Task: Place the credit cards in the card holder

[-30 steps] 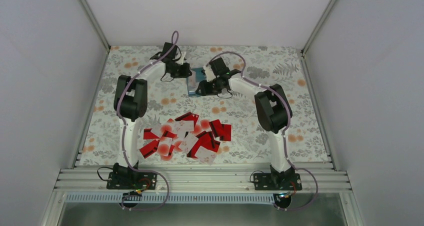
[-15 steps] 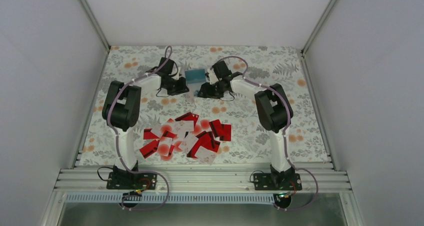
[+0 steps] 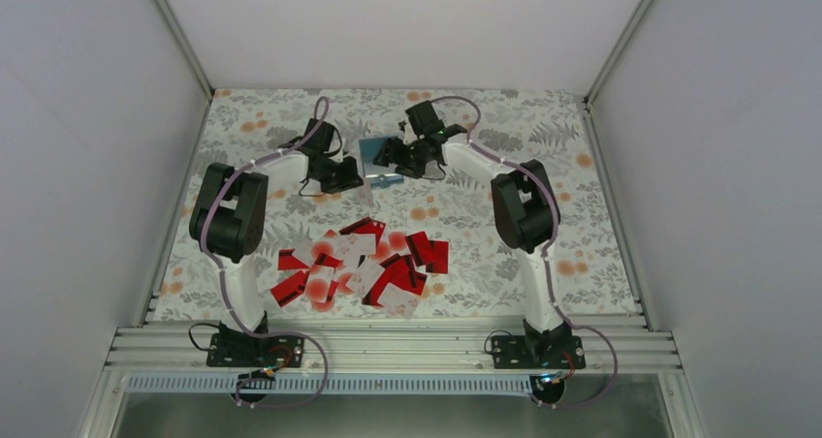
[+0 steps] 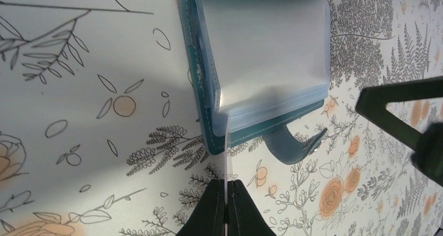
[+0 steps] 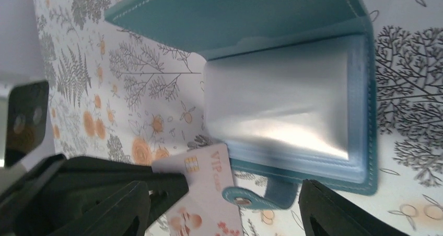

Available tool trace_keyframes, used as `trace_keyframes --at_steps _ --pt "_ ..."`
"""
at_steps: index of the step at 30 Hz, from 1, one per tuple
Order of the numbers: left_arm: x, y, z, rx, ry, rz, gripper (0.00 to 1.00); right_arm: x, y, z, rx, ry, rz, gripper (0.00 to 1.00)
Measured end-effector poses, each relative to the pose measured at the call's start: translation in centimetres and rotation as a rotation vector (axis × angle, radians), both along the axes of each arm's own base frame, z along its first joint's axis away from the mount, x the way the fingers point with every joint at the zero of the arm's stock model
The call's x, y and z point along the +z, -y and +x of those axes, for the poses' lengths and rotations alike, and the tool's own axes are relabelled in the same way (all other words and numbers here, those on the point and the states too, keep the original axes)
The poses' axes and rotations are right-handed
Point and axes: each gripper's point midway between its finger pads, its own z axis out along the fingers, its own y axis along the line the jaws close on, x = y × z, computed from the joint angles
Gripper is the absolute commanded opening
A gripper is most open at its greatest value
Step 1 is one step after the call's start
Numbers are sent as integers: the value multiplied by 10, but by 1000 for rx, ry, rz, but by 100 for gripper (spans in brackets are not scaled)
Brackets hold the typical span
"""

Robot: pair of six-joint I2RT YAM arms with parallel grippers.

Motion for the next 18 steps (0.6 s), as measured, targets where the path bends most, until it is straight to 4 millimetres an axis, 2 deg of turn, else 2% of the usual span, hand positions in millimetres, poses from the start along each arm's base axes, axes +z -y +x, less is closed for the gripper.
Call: trace_keyframes --at_steps 4,12,18 --pt "0 1 -5 0 1 -3 2 -7 -9 1 -22 -19 -41 68" --pt "2 -3 -21 2 -6 2 2 -40 -6 -10 -52 -69 -194 61" --pt "0 -3 -22 5 -9 3 2 -50 -10 -15 -36 -69 -241 30"
